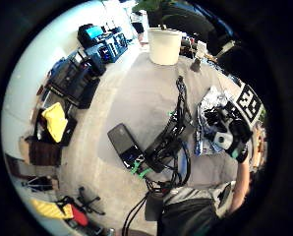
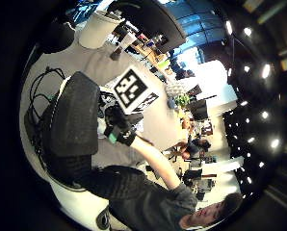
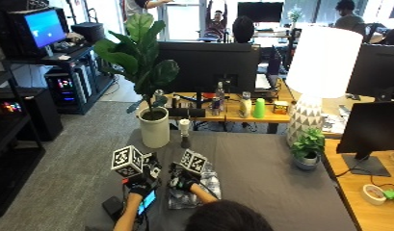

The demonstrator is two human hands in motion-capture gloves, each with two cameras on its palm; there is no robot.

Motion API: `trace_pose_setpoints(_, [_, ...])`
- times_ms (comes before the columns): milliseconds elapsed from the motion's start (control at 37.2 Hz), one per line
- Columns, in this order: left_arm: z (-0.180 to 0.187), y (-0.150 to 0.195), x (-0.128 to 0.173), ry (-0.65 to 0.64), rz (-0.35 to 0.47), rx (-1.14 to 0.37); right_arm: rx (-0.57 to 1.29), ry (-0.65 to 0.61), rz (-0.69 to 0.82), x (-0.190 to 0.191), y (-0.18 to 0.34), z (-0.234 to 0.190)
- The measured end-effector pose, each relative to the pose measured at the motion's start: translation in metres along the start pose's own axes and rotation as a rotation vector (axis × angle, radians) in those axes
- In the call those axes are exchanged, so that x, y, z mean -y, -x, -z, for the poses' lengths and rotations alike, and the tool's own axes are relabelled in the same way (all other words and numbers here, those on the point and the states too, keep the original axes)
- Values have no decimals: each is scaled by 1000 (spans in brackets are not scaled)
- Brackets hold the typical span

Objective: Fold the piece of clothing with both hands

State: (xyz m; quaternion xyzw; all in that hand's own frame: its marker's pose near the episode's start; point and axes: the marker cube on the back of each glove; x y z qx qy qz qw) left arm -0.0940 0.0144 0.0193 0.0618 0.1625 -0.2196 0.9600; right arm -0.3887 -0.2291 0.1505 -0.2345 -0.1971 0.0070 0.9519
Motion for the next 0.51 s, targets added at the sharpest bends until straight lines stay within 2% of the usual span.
trace_pose_setpoints(108, [1,0,-2,11,13,7,287,-44,42,-9,-3,30])
trace_pose_setpoints(188, [2,-3,-2,17,16,18,374,-145,105,-18,-7,62])
trace_pose_setpoints(296, [2,-8,0,28,14,42,332,-267,162,-32,-16,104])
trace_pose_setpoints(350, [2,-11,2,32,15,55,269,-329,170,-24,-29,118])
trace_pose_setpoints(431, [5,-18,4,35,19,70,231,-309,132,-5,-55,131])
trace_pose_setpoints(511, [6,-23,5,35,19,77,218,-291,107,-4,-66,139])
